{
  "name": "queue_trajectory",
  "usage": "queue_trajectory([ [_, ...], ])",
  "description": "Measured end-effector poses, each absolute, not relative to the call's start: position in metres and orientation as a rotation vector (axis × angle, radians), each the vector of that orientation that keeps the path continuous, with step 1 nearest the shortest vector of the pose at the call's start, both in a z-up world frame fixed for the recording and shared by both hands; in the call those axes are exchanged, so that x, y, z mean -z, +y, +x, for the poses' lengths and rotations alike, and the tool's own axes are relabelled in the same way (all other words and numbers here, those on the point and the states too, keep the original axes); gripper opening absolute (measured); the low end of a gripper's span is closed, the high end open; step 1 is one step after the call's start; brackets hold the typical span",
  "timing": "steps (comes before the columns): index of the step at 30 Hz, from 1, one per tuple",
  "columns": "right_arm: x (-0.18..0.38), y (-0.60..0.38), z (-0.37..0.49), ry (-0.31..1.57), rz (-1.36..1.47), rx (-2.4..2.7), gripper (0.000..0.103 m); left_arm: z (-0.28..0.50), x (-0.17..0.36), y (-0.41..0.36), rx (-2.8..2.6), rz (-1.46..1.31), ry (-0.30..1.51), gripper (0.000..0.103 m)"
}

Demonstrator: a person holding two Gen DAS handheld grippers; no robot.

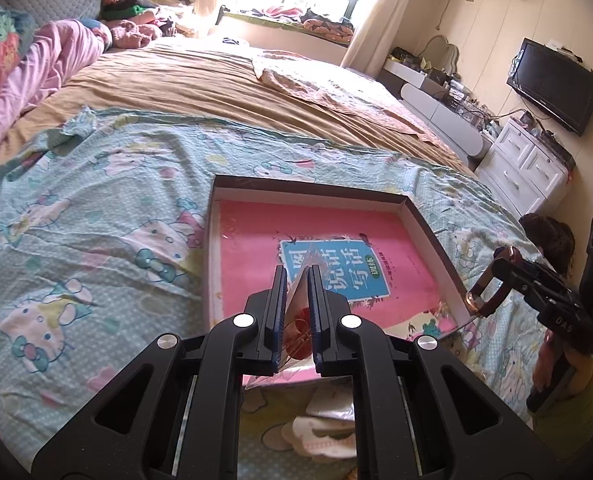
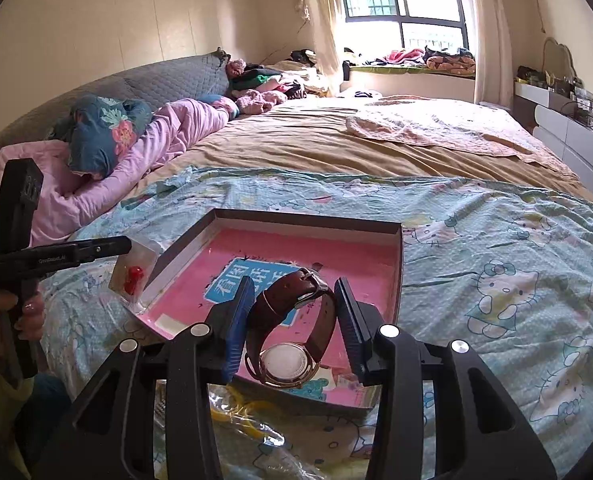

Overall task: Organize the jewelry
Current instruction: 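Lower the watch into the pink box and open the right tool while the left releases the earring packet there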

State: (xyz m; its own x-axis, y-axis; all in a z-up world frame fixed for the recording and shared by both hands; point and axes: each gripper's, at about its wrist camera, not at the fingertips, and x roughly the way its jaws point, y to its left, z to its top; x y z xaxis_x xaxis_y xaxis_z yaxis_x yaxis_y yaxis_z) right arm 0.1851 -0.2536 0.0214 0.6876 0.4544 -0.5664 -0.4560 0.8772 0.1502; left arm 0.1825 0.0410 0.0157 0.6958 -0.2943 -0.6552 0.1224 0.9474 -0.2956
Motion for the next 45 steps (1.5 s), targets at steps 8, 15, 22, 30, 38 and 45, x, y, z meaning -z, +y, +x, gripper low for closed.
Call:
queue_trajectory([
  [8, 0.003, -0.253, 0.203, 0.717, -0.055, -0.424, 0.04, 0.202, 0.01, 0.027, 0.223, -0.215, 0.813, 0.005],
  [15, 0.022, -0.253, 0.216, 0.782, -0.081, -0.361, 0.04, 0.21, 0.021, 0.025, 0.195, -0.175, 0.817, 0.005],
  [22, 0.034, -0.25, 0.224, 0.821, -0.076, -0.324, 0.043, 0.214, 0.026, 0.032, 0.176, -0.165, 0.822, 0.005],
  [30, 0.029, -0.248, 0.223, 0.803, -0.02, -0.328, 0.07, 0.214, 0.03, 0.036, 0.163, -0.161, 0.827, 0.005],
  [38, 0.017, -0.255, 0.21, 0.764, 0.035, -0.35, 0.077, 0.213, 0.03, 0.037, 0.163, -0.159, 0.827, 0.007],
  [45, 0.005, -0.273, 0.195, 0.743, 0.077, -0.345, 0.078, 0.208, 0.024, 0.044, 0.152, -0.18, 0.809, 0.024],
])
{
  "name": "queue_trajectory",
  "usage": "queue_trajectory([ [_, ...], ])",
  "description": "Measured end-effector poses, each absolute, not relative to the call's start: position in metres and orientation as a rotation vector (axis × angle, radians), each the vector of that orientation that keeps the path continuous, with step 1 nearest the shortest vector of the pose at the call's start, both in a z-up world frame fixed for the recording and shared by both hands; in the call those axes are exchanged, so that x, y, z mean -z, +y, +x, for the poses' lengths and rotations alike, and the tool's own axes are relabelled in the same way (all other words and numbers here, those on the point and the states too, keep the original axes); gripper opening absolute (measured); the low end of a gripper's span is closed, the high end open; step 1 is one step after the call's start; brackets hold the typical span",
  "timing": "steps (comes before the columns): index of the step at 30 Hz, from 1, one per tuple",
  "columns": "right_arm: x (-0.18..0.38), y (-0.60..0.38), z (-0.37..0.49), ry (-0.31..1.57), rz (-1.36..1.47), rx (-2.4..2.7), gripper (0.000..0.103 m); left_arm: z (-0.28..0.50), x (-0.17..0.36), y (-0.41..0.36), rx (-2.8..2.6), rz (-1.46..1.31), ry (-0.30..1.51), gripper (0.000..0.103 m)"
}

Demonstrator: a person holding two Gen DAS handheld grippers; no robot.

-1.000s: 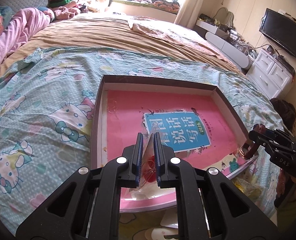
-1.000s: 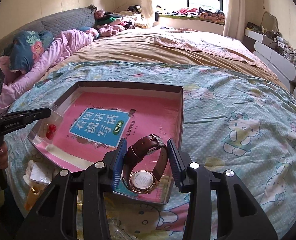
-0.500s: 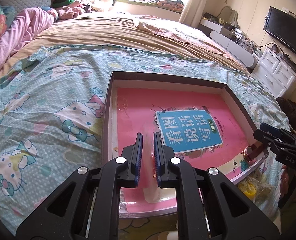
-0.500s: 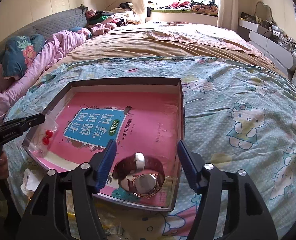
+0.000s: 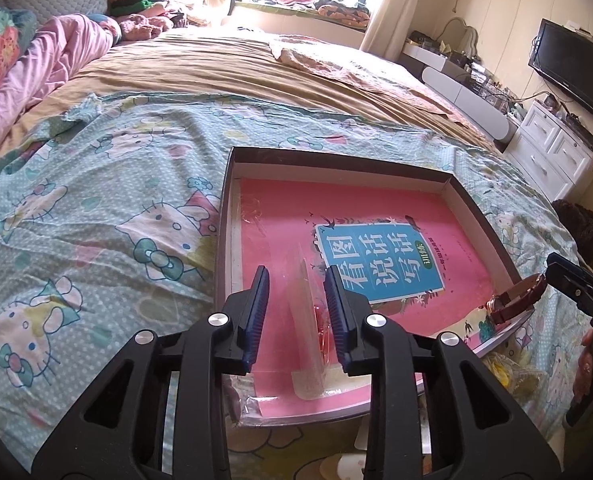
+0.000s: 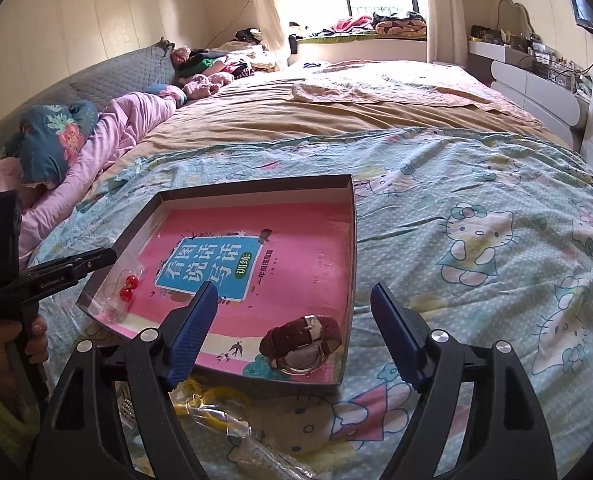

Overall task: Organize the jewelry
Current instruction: 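Lower the watch into the pink box and open the right tool while the left releases the earring packet there, then lift both open tools out of the box and back over the jewelry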

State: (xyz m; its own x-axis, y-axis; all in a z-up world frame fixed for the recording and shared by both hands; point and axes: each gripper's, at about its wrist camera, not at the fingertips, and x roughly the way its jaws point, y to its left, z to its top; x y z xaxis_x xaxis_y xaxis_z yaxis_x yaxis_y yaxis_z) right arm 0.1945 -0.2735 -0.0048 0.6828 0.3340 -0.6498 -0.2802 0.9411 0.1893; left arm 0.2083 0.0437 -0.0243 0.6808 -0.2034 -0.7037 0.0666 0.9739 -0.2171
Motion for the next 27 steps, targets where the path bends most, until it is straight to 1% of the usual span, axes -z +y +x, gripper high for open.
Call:
queue_trajectory([
  [1, 0.003, -0.275, 0.193, 0.742, 0.08, -0.343, 0.078, 0.207, 0.023, 0.044, 0.15, -0.183, 0.807, 0.029],
  [2, 0.002, -0.277, 0.192, 0.74, 0.085, -0.34, 0.081, 0.206, 0.021, 0.045, 0.149, -0.189, 0.804, 0.032],
  [3, 0.0, -0.28, 0.19, 0.737, 0.09, -0.336, 0.087, 0.204, 0.02, 0.047, 0.146, -0.195, 0.799, 0.033],
  [4, -0.002, -0.282, 0.188, 0.729, 0.094, -0.33, 0.088, 0.203, 0.017, 0.049, 0.141, -0.202, 0.793, 0.037],
  [7, -0.006, -0.287, 0.184, 0.718, 0.097, -0.326, 0.088, 0.197, 0.01, 0.052, 0.12, -0.204, 0.776, 0.049],
  [9, -0.008, -0.29, 0.182, 0.711, 0.101, -0.32, 0.088, 0.193, 0.004, 0.055, 0.108, -0.209, 0.761, 0.055],
  [10, -0.01, -0.293, 0.181, 0.707, 0.105, -0.318, 0.088, 0.191, 0.0, 0.057, 0.1, -0.215, 0.755, 0.061],
  [12, -0.012, -0.297, 0.179, 0.702, 0.11, -0.313, 0.088, 0.187, -0.005, 0.059, 0.092, -0.221, 0.747, 0.065],
  [14, -0.014, -0.3, 0.177, 0.701, 0.108, -0.307, 0.088, 0.183, -0.011, 0.062, 0.078, -0.22, 0.736, 0.076],
  [16, -0.014, -0.303, 0.174, 0.702, 0.106, -0.302, 0.088, 0.179, -0.017, 0.064, 0.071, -0.22, 0.722, 0.076],
  [18, -0.015, -0.305, 0.17, 0.7, 0.111, -0.299, 0.088, 0.175, -0.022, 0.065, 0.063, -0.221, 0.715, 0.08],
  [19, -0.016, -0.307, 0.168, 0.699, 0.112, -0.3, 0.088, 0.173, -0.025, 0.065, 0.058, -0.22, 0.713, 0.089],
  [20, -0.017, -0.308, 0.166, 0.696, 0.111, -0.3, 0.088, 0.171, -0.027, 0.066, 0.056, -0.219, 0.707, 0.093],
  [27, -0.026, -0.31, 0.155, 0.673, 0.114, -0.31, 0.088, 0.154, -0.042, 0.067, 0.043, -0.21, 0.68, 0.093],
])
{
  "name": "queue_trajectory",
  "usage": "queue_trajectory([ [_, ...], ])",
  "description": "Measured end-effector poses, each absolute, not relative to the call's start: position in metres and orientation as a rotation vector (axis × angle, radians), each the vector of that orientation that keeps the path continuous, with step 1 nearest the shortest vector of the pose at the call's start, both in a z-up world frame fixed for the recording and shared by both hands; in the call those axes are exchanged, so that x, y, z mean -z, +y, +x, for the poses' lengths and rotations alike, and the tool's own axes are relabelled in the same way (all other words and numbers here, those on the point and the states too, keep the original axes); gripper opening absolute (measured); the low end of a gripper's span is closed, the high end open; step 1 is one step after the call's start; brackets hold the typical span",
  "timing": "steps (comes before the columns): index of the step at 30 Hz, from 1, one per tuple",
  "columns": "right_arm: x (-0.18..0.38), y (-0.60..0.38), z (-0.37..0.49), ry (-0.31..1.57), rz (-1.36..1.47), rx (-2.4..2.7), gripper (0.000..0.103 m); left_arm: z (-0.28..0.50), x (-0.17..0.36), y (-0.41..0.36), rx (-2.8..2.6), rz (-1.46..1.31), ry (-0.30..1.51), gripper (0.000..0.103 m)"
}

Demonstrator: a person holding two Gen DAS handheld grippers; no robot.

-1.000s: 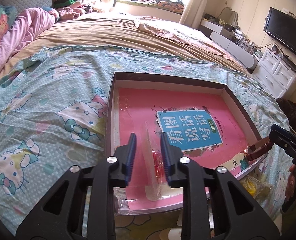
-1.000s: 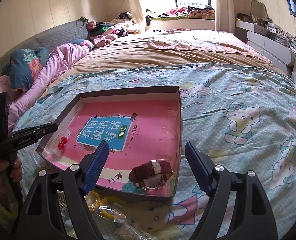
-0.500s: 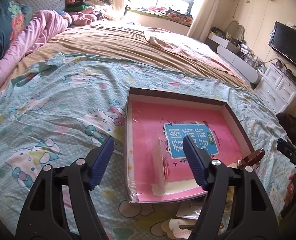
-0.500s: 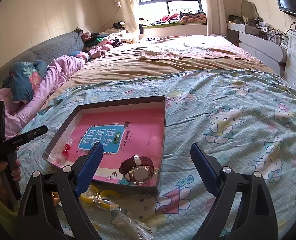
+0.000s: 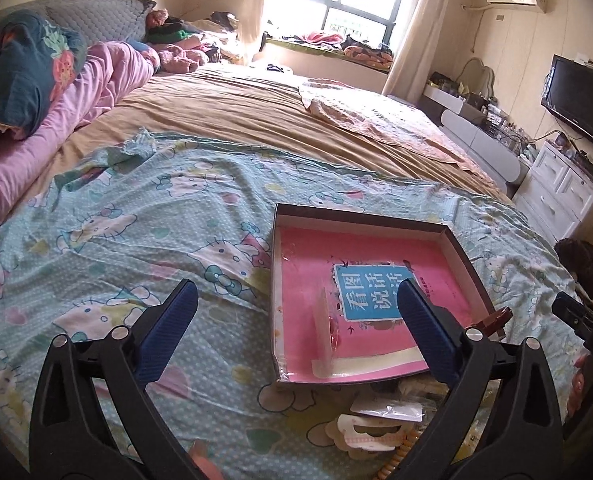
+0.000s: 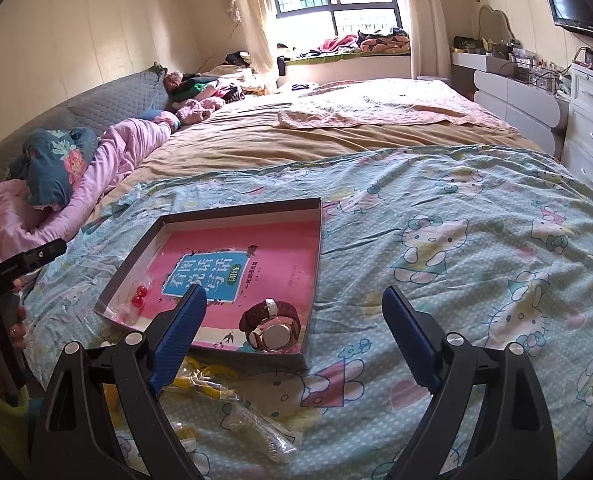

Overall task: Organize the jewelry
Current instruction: 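Lift both open tools out of the box and back over the jewelry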

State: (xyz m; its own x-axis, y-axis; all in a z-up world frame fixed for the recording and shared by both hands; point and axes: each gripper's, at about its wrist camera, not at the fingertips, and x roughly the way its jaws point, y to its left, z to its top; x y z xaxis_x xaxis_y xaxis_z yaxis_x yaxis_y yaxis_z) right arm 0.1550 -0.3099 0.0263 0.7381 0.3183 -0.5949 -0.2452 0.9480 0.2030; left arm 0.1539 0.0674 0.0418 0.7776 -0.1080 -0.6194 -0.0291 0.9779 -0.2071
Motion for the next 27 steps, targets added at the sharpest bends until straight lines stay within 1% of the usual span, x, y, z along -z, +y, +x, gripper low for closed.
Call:
queue_trajectory([
  [14, -0.041, -0.302, 0.128, 0.648, 0.085, -0.367, 0.089, 0.122, -0.057, 0.048, 0.072, -0.184, 0.655, 0.093],
  [27, -0.039, -0.294, 0.109, 0.658, 0.05, -0.423, 0.089, 0.1, -0.047, 0.021, 0.113, -0.139, 0.684, 0.093],
])
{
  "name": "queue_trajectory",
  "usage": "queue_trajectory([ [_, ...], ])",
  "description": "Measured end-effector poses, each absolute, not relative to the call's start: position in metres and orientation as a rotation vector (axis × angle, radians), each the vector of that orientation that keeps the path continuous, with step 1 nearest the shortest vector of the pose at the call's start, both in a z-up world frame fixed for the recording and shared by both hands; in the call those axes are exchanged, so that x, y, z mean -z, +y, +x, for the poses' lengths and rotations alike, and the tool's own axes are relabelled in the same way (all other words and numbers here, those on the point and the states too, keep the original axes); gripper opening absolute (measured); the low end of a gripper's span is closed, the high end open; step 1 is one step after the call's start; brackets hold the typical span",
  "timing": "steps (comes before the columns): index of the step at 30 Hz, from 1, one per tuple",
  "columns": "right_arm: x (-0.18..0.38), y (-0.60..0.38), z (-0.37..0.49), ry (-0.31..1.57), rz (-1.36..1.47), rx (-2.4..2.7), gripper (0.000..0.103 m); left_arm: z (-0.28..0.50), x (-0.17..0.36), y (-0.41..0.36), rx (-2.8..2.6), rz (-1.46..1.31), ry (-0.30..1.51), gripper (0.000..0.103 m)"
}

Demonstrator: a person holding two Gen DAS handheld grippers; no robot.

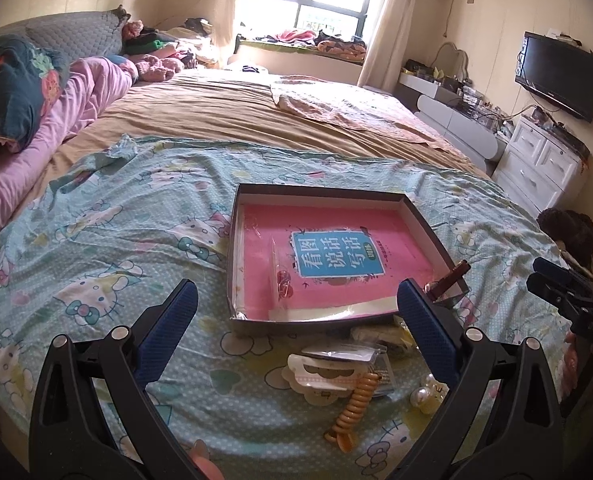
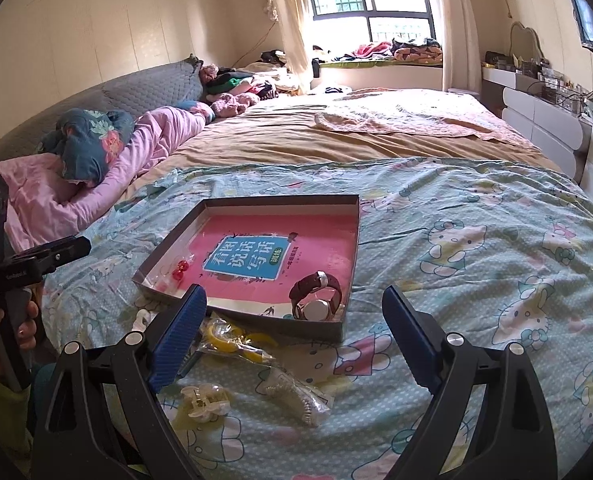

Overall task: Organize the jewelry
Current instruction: 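Lift both open tools out of the box and back over the jewelry, then grasp the orange coiled hair tie with the left tool while the right tool reaches for the white claw clip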

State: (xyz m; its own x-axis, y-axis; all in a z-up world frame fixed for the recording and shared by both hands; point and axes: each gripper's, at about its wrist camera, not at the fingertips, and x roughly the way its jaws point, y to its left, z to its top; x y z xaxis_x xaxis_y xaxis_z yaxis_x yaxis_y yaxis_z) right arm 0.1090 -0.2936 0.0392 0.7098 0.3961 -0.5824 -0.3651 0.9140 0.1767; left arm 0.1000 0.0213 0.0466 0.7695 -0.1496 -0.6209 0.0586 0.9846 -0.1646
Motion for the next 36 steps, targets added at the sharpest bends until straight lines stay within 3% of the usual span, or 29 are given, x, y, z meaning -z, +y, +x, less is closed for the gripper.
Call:
queue_trajectory([
  [25, -0.008, -0.261, 0.081, 0.752, -0.051, -0.556, 0.089, 0.071, 0.008, -0.011, 0.187, -0.064, 0.848, 0.093],
  [27, -0.004, -0.257, 0.08, 0.766, -0.057, -0.569, 0.089, 0.07, 0.013, -0.013, 0.203, -0.058, 0.866, 0.088],
  [32, 0.004, -0.251, 0.075, 0.797, -0.061, -0.601, 0.089, 0.069, 0.027, -0.02, 0.26, -0.049, 0.918, 0.055],
  [36, 0.01, -0.248, 0.071, 0.82, -0.069, -0.614, 0.089, 0.069, 0.036, -0.025, 0.293, -0.048, 0.953, 0.048],
])
